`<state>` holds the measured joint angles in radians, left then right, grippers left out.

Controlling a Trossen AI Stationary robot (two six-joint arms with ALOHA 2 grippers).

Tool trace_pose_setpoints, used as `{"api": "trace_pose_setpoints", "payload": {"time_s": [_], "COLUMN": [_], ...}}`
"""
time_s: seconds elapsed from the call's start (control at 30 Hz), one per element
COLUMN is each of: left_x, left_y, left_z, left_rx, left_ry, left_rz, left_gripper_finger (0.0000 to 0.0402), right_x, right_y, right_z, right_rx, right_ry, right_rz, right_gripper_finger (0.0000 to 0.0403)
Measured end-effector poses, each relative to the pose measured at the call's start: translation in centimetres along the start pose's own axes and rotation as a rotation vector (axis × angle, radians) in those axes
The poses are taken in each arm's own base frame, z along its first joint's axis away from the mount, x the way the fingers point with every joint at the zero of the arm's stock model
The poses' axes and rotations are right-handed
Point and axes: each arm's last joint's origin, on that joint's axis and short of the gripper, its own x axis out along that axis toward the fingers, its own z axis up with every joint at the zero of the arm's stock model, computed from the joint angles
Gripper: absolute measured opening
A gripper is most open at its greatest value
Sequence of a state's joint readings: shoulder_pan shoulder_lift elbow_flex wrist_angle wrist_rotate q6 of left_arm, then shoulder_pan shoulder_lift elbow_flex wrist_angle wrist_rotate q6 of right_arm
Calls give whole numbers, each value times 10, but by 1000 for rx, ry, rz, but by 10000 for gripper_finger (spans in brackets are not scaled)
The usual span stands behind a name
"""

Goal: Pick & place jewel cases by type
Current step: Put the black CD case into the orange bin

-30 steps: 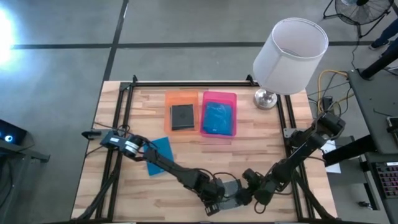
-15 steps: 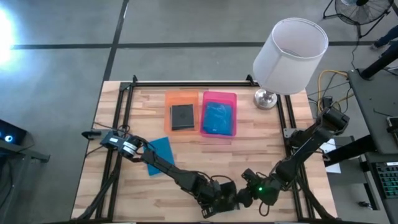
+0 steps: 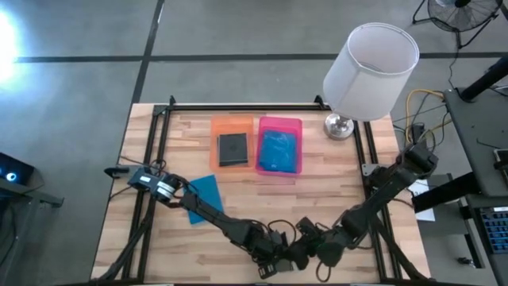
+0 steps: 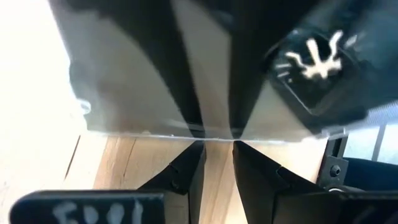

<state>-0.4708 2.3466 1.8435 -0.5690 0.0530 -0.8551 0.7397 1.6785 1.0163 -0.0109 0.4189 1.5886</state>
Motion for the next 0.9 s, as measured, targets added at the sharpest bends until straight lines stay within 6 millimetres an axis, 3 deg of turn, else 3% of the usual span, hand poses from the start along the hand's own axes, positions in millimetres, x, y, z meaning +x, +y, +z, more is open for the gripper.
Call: {"api": "trace_pose_setpoints", "payload": {"time_s": [0.27,0.43,0.73,0.9], "left_x": [-1,-10,-29,-58], "left_y": [-8,-12,-3,4], "left_z": [-12,-16,-32,-52], "left_rx": [18,30,41,30], "left_ry": [-25,-53,-143,-285], "left_rz": [49,80,198,290], "left_gripper_finger": [73,73,74,74], "right_x": [23,22,18,20], "right_y": [5,8,8,0], "right_z": [-14,-18,-16,-15], "right_rx": [-5,16,55,111], "right_ry": [111,135,123,111], "right_rz": [-59,-125,-183,-212], "right_gripper_finger": [260,236,160,97]}}
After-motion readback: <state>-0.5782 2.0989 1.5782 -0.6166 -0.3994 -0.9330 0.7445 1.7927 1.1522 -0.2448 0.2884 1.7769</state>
